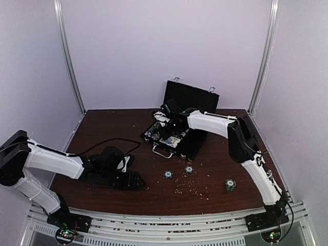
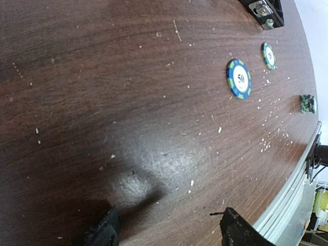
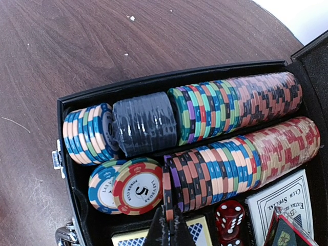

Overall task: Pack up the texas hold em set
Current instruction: Place the poker chip in the slot.

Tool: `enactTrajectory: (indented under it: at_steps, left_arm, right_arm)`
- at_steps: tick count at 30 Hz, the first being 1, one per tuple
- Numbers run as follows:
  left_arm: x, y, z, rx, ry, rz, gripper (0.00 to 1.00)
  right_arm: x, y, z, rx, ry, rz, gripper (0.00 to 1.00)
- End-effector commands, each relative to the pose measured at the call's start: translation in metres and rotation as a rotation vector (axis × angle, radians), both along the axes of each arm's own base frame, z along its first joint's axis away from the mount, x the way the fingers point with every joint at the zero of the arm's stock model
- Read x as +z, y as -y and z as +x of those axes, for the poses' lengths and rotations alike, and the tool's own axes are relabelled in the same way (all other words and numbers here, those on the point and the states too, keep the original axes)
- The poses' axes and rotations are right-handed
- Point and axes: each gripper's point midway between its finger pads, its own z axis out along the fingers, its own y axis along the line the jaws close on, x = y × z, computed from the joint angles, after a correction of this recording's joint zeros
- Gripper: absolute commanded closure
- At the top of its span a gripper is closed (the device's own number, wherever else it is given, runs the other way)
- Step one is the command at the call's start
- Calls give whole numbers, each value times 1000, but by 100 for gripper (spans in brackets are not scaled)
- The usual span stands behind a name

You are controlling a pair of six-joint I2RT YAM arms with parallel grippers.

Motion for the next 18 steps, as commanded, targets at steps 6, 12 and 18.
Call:
enactTrajectory:
  at_steps: [6, 12, 18]
  left_arm:
    - [5, 9, 9, -25, 18, -2, 30]
    - [10, 13, 14, -30, 38, -1, 29]
    - [23, 32, 44, -86, 140, 74, 28]
  right_arm:
    - [-13, 21, 20, -88, 31, -66, 100]
    - [0, 17, 18, -91, 28, -28, 84]
    - [27, 8, 8, -61, 10, 56, 77]
